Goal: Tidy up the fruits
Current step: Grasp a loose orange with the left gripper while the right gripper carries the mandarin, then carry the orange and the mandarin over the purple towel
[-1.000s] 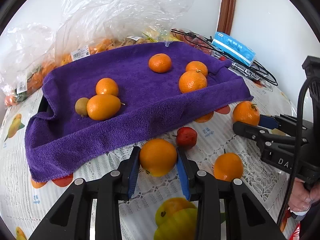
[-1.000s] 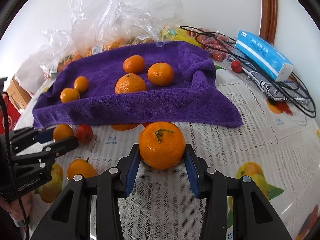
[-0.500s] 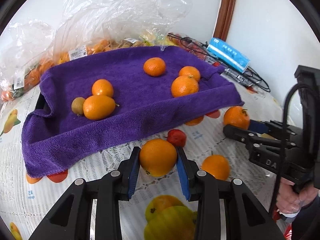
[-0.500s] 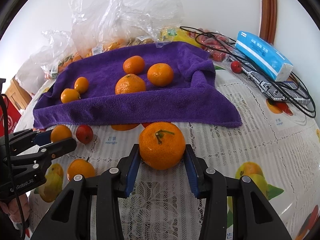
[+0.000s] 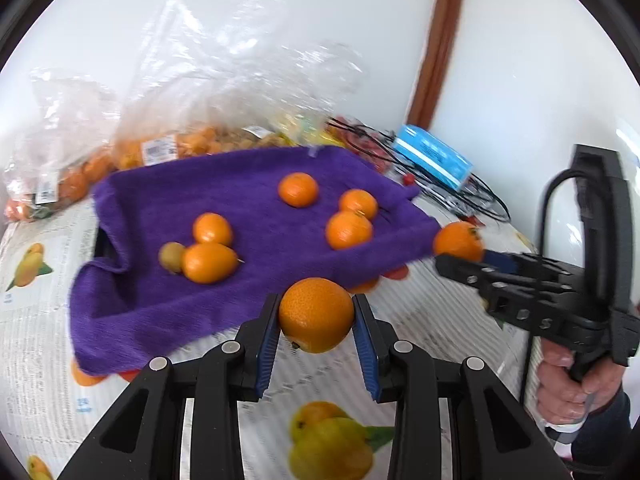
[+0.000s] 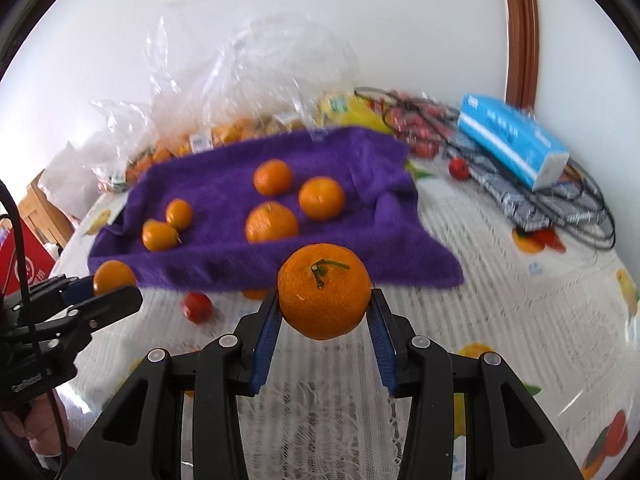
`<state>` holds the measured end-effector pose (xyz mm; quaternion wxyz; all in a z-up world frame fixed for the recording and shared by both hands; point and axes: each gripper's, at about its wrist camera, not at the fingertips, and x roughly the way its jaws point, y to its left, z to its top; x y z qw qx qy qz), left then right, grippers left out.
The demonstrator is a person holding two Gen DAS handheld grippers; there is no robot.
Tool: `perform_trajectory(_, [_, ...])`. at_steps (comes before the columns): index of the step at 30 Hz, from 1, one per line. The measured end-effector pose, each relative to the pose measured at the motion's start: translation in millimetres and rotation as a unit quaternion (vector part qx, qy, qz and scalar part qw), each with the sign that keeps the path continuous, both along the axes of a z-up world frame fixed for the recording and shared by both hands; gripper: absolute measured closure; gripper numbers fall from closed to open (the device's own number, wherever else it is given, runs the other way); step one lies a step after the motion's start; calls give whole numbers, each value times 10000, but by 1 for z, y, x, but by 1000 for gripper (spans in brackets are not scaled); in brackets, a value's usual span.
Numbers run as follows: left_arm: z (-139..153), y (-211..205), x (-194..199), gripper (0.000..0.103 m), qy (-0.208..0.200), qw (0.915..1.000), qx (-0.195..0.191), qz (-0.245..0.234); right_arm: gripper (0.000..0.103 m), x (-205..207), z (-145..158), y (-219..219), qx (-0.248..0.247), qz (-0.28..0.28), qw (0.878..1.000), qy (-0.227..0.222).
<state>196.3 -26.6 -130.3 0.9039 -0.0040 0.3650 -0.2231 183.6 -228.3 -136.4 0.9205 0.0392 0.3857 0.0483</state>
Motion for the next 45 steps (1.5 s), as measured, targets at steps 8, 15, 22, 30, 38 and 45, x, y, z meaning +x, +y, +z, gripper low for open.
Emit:
perform_trajectory(8, [19, 35, 21, 70, -216, 9955, 156, 910, 60, 19, 32, 12, -11, 218, 9993, -295])
perform_trajectory(15, [49, 45, 50, 69, -385, 9883, 116, 1470, 60, 55, 56, 28, 123, 414, 9974, -572])
perform_trajectory(22, [29, 50, 79, 69, -371, 9824, -4, 1832, 60, 88, 52, 43, 205, 635, 9957, -648])
perform_trajectory(30, [7, 57, 79, 69, -260, 9819, -7, 1876, 60, 102, 13, 31, 211, 530, 9976, -405])
perform_trajectory(38, [-1, 67, 85, 69, -39, 9802, -199, 1970, 60, 102, 13, 23, 365, 437, 9974, -436])
perform_trajectory(45, [0, 69, 86, 69, -56, 9792, -215, 2017, 60, 100, 7, 30, 294, 516, 9974, -412])
